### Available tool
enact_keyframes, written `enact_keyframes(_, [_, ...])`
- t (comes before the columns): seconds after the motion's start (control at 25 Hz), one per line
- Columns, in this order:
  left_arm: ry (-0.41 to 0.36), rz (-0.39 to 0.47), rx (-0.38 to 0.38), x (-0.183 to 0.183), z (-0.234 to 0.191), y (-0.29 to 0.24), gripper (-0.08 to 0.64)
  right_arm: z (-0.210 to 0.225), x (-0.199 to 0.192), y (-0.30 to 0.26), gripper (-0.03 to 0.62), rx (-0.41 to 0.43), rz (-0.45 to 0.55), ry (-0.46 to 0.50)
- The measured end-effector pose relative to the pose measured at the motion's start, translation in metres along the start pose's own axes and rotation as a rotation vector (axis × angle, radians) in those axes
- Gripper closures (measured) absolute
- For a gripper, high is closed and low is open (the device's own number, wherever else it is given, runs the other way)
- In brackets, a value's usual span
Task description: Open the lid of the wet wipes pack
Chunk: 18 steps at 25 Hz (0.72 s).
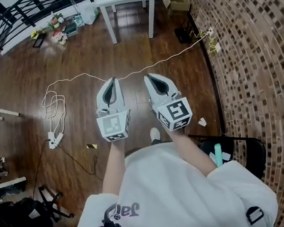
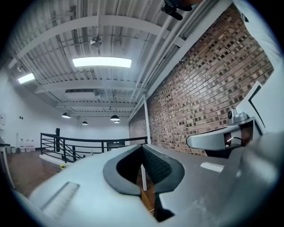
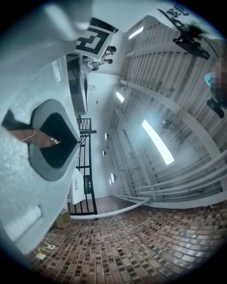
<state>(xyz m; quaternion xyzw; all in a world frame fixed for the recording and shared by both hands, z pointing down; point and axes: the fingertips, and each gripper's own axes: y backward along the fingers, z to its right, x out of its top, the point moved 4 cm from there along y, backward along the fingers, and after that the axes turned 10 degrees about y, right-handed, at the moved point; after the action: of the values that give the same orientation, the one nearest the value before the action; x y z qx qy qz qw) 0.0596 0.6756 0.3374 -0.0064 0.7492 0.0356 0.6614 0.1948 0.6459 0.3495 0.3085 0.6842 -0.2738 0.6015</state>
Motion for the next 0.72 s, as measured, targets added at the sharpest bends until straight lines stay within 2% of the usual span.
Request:
enact_keyframes(0.12, [-0.017, -0.017, -0.012, -0.012, 0.014, -0.030, 0.545, 0.030, -0.018, -0.012, 0.604, -0.002, -0.027, -0.026])
enact_keyframes(0.28, [-0.027, -0.051, -0.016, -0.027, 0.011, -0.058, 0.543, 0.052, -0.035, -0.033, 0.604, 0.007, -0.058, -0.056])
enact_keyframes(0.52, [-0.007, -0.080, -0.020, -0.041, -0.011, -0.123, 0.543, 0.083, -0.053, -0.086, 0.604, 0.014, -0.087, -0.054])
enact_keyframes(0.72, [-0.020, -0.046, -0.067, -0.046, -0.049, -0.205, 0.543, 0.120, -0.060, -0.161, 0.604, -0.010, -0.099, -0.041])
